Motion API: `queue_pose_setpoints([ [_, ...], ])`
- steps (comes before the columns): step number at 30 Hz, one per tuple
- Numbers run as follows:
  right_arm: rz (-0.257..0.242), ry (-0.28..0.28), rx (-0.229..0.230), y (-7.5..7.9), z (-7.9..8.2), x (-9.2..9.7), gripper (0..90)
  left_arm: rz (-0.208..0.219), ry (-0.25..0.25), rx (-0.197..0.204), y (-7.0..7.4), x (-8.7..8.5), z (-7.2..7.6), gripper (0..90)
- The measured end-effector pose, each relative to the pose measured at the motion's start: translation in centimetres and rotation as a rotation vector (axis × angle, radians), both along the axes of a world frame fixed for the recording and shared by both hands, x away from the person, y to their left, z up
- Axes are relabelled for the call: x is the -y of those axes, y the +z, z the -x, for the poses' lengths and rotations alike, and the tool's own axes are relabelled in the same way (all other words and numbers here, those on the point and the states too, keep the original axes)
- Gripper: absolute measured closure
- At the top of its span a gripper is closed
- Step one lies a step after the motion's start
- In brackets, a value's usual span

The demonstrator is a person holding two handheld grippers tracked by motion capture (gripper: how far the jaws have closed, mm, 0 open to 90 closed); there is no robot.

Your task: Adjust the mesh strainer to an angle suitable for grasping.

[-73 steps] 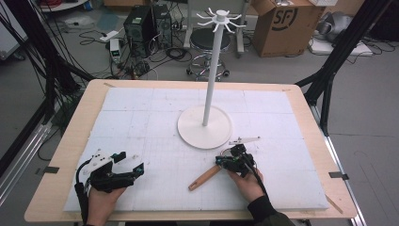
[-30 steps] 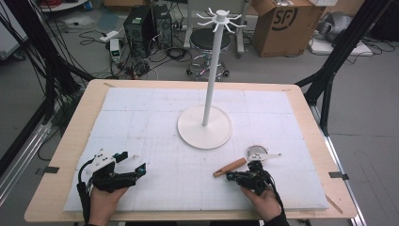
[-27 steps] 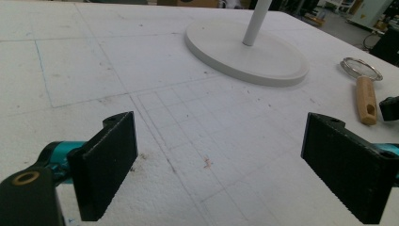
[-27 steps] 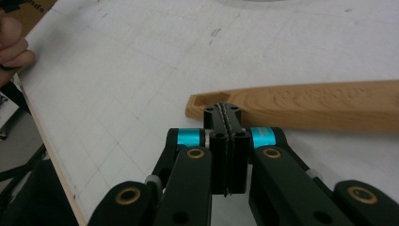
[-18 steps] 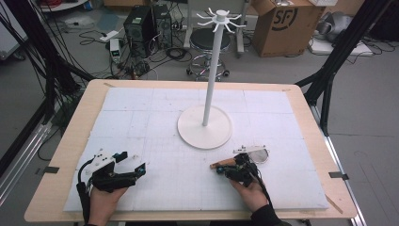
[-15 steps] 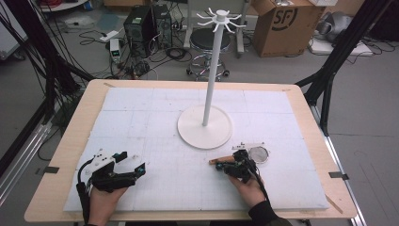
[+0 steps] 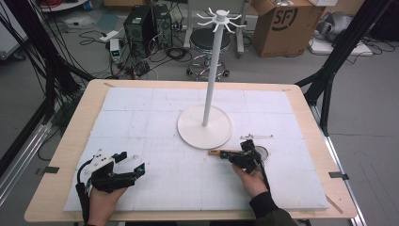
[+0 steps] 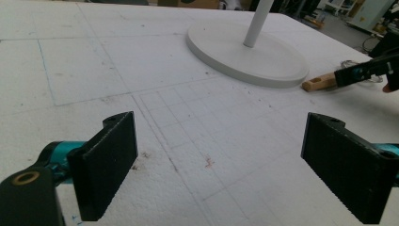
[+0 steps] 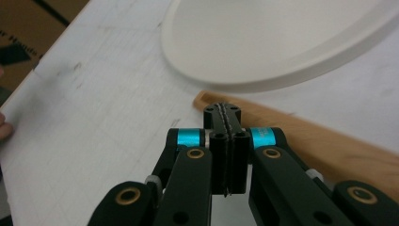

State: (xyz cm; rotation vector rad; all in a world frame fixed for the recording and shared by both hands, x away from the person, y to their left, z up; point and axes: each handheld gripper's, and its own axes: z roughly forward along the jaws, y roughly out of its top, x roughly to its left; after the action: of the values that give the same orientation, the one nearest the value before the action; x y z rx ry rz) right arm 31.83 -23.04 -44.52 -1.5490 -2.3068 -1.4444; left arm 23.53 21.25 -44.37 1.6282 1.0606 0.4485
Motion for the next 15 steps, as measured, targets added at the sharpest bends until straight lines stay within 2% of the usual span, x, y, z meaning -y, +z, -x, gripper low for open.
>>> queue_pose_setpoints([
  [4,-0.021,-0.062,-0.001,0.7,-1.0,2.4,90.0,-0.006,-0.004,0.0,0.0,0.1,0.0,11.7],
  [8,-0.046,-0.081,-0.038,0.4,-1.9,4.0,90.0,-0.004,0.001,-0.001,0.0,0.2,0.0,11.7],
  [9,-0.057,-0.094,-0.059,0.2,-2.3,4.4,90.0,-0.004,0.001,-0.002,0.0,0.2,0.0,11.7],
  [15,-0.069,-0.128,-0.099,-0.6,-3.2,5.4,90.0,-0.008,-0.002,-0.003,0.0,0.1,0.1,11.7],
])
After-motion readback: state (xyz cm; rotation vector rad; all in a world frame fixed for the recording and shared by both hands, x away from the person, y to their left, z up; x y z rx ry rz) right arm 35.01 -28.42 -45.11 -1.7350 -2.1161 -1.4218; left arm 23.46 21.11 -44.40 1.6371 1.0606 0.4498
